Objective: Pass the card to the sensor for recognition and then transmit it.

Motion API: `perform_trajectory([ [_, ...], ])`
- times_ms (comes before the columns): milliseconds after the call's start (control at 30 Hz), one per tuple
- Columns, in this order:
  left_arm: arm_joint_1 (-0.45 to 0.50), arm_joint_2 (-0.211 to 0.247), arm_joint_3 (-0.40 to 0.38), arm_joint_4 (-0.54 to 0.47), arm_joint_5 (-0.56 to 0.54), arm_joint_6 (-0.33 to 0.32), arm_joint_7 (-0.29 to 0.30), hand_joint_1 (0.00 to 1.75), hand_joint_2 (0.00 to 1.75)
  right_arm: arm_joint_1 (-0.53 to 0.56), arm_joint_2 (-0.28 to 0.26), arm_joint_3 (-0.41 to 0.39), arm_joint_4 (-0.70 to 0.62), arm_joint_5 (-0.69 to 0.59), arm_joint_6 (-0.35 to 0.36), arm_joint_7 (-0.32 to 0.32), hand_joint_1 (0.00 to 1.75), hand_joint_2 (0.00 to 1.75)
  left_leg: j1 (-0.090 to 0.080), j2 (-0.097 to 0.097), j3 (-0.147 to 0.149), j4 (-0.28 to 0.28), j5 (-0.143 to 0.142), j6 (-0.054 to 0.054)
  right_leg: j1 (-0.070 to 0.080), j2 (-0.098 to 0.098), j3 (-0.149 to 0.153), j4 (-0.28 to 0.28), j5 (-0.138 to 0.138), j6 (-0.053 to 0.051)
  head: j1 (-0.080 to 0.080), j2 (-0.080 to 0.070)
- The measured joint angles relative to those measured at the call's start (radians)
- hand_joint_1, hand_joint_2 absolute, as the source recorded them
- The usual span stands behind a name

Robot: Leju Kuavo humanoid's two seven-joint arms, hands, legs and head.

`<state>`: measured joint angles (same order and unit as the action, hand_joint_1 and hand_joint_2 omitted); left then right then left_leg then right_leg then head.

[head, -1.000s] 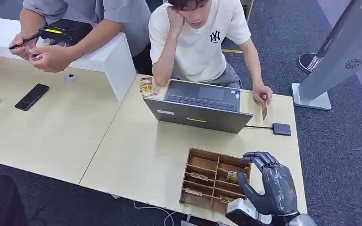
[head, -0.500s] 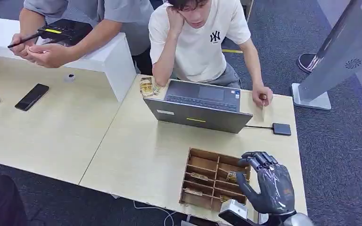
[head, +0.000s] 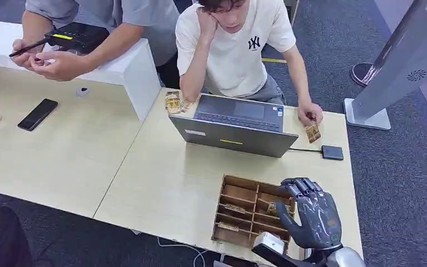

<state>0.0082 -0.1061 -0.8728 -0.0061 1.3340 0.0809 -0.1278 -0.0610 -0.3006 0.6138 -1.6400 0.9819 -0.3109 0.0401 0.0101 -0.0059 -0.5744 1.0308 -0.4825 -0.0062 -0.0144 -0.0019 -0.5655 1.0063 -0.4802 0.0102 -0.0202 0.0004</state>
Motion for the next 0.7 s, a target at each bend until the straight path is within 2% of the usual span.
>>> perform_trajectory([
  [267, 0.000, 0.001, 0.000, 0.000, -0.001, -0.002, 0.002, 0.00, 0.00, -0.017, 0.000, 0.016, 0.036, 0.006, 0.002, 0.013, 1.06, 1.75, 0.000, 0.000, 0.000, 0.000, 0.000, 0.000, 0.000, 0.000, 0.000, 0.000, 0.000, 0.000, 0.000, 0.000],
  [333, 0.000, 0.002, 0.000, 0.000, -0.001, -0.003, 0.003, 0.00, 0.00, -0.021, 0.000, 0.016, 0.046, 0.008, 0.002, 0.017, 1.20, 1.75, 0.000, 0.000, 0.000, 0.000, 0.000, 0.000, 0.000, 0.000, 0.000, 0.000, 0.000, 0.000, 0.000, 0.000],
  [567, 0.000, 0.003, 0.000, 0.000, 0.000, -0.003, 0.005, 0.00, 0.00, -0.028, 0.000, 0.020, 0.079, 0.025, 0.005, 0.035, 1.19, 1.75, 0.000, 0.000, 0.000, 0.000, 0.000, 0.000, 0.000, 0.000, 0.000, 0.000, 0.000, 0.000, 0.000, 0.000],
  [600, 0.000, 0.003, 0.000, 0.000, 0.000, -0.003, 0.006, 0.00, 0.00, -0.030, 0.000, 0.021, 0.083, 0.027, 0.005, 0.037, 1.10, 1.75, 0.000, 0.000, 0.000, 0.000, 0.000, 0.000, 0.000, 0.000, 0.000, 0.000, 0.000, 0.000, 0.000, 0.000],
  [700, 0.000, 0.004, 0.000, 0.000, 0.001, -0.005, 0.008, 0.00, 0.00, -0.036, 0.000, 0.024, 0.093, 0.035, 0.010, 0.042, 1.05, 1.75, 0.000, 0.000, 0.000, 0.000, 0.000, 0.000, 0.000, 0.000, 0.000, 0.000, 0.000, 0.000, 0.000, 0.000],
])
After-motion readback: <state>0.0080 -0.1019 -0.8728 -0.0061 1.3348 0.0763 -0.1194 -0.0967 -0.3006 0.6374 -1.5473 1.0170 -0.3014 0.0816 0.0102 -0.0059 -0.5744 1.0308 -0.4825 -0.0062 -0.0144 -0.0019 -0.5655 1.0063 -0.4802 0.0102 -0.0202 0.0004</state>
